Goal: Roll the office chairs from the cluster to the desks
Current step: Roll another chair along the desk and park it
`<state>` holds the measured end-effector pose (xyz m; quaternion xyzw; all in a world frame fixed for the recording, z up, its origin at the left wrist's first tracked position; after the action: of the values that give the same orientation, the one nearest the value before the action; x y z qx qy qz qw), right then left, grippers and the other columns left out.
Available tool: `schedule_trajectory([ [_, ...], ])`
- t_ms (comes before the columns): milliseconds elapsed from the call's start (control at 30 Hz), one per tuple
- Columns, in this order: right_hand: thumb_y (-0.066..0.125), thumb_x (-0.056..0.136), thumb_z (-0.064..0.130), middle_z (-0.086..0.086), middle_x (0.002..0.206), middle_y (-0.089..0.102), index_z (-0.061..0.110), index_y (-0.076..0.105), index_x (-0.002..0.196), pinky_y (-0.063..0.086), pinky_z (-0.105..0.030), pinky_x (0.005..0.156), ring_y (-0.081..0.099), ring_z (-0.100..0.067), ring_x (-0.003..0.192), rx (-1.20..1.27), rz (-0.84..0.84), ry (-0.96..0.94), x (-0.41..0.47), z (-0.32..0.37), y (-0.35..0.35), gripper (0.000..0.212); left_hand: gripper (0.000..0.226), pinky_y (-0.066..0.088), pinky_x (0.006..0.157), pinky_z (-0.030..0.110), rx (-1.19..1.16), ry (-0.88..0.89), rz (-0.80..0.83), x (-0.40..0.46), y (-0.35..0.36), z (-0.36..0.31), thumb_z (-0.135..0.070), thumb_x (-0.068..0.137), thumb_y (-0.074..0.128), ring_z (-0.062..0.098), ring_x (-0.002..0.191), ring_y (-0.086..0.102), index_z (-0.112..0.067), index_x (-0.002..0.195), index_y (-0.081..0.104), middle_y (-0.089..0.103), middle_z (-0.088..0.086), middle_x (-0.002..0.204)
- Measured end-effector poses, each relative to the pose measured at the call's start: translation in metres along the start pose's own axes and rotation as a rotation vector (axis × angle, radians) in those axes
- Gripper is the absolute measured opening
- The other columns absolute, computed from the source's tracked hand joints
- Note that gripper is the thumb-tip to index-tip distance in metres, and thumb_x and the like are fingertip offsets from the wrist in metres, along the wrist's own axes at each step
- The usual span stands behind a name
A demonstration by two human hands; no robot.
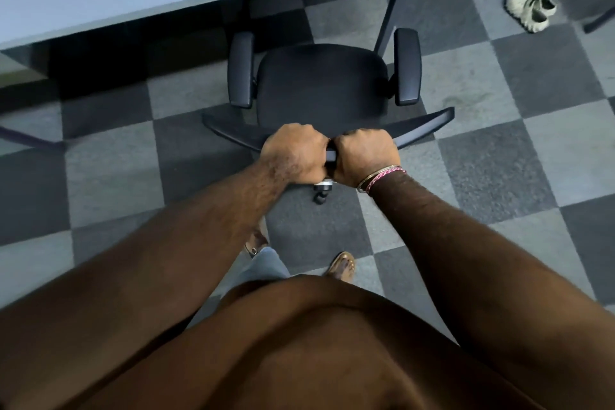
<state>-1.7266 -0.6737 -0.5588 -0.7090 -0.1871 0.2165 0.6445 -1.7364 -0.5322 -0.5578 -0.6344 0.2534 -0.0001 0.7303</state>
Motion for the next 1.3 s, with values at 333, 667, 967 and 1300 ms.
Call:
schedule_trajectory([
  [333,0.068,0.066,0.050,0.003,0.058,0.060,0.022,0.058,0.059,0.032,-0.025,0.048,0.059,-0.025,0.047,-0.021,-0.049,-0.123,0.043,-0.047,0.005,0.030,0.022,0.039,0.059,0.033,-0.070,-0.034,-0.020,0.047,-0.017,0.006,-0.049,0.085,0.056,0.022,0.066,0.055,-0.027,0.082,0.052,0.067,-0.003,0.083],
  [667,0.067,0.070,0.055,0.001,0.059,0.063,0.022,0.060,0.063,0.034,-0.026,0.049,0.061,-0.027,0.050,0.018,-0.042,-0.128,0.170,-0.088,0.000,0.034,0.024,0.035,0.052,0.032,-0.031,-0.053,-0.023,0.148,-0.052,0.086,-0.045,0.085,0.057,0.016,0.056,0.051,-0.028,0.071,0.046,0.056,-0.006,0.068],
  [967,0.057,0.075,0.059,0.003,0.065,0.065,0.023,0.061,0.065,0.035,-0.027,0.050,0.063,-0.024,0.055,-0.026,-0.036,-0.193,0.269,-0.139,-0.008,0.038,0.013,0.039,0.053,0.031,-0.155,-0.107,-0.007,0.233,-0.084,0.134,-0.038,0.083,0.060,0.014,0.056,0.050,-0.026,0.085,0.063,0.058,-0.006,0.069],
  [1300,0.055,0.078,0.057,0.002,0.072,0.067,0.023,0.063,0.071,0.040,-0.029,0.055,0.066,-0.025,0.065,-0.021,-0.010,-0.264,0.339,-0.182,-0.014,0.036,0.017,0.059,0.061,0.035,-0.184,-0.164,0.027,0.296,-0.113,0.162,-0.041,0.082,0.061,0.017,0.058,0.060,-0.025,0.083,0.065,0.062,-0.005,0.068],
])
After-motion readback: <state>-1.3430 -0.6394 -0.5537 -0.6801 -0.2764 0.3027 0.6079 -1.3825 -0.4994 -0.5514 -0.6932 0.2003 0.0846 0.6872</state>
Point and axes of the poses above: each hand's wrist, its own x-axis towards the middle knuckle, its own y-axis out of the palm, z = x × y, the point moved 1 cm from there along x, towards the middle knuckle
